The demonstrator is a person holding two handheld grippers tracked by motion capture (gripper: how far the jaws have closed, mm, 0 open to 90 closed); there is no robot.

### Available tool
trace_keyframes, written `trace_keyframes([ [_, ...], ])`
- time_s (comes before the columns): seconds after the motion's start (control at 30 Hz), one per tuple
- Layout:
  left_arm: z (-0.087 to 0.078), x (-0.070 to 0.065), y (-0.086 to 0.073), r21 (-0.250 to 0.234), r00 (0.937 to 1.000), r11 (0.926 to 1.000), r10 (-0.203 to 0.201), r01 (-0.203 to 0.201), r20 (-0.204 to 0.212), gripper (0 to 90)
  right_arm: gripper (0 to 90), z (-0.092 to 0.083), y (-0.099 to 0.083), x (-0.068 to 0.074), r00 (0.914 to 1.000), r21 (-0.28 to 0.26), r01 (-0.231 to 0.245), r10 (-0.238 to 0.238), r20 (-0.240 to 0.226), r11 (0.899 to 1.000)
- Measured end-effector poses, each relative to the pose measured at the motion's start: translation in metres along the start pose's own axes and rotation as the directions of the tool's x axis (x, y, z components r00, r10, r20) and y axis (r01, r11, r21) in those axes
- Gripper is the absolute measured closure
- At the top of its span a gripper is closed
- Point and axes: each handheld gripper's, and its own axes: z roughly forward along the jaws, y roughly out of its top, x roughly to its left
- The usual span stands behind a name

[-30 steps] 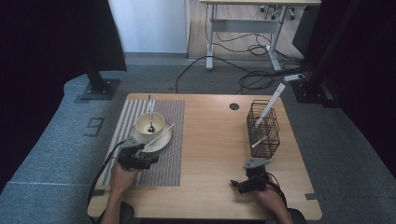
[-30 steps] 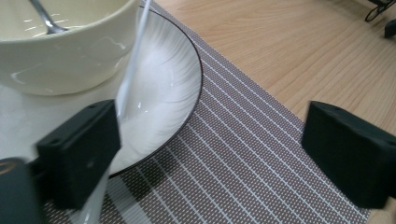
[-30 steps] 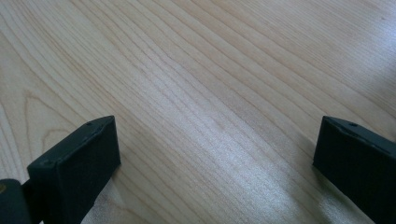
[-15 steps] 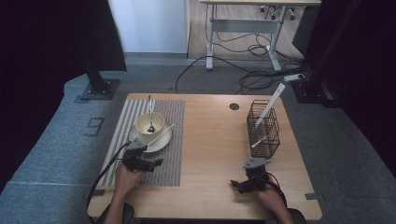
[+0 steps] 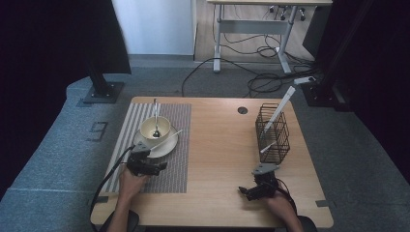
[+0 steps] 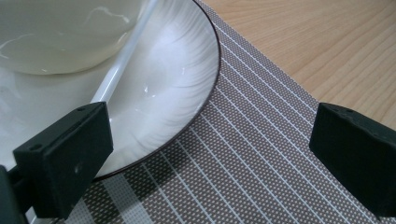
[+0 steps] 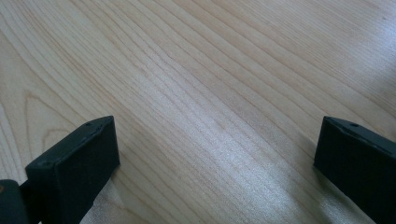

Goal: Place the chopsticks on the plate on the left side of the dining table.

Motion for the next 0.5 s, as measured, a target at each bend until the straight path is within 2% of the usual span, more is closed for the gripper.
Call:
trace_keyframes([
  [0.27, 0.004, 0.009, 0.001, -0.005, 0.9995, 0.9998, -0.02, 0.02, -0.023, 0.0, 0.0, 0.0, 0.0, 0.0, 1.0, 0.0, 0.0, 0.0, -0.001, 1.0],
  [0.5, 0.007, 0.014, 0.001, -0.005, 0.9991, 0.9997, -0.023, 0.023, -0.036, 0.0, 0.0, 0.0, 0.0, 0.0, 1.0, 0.0, 0.001, -0.001, -0.001, 1.0],
])
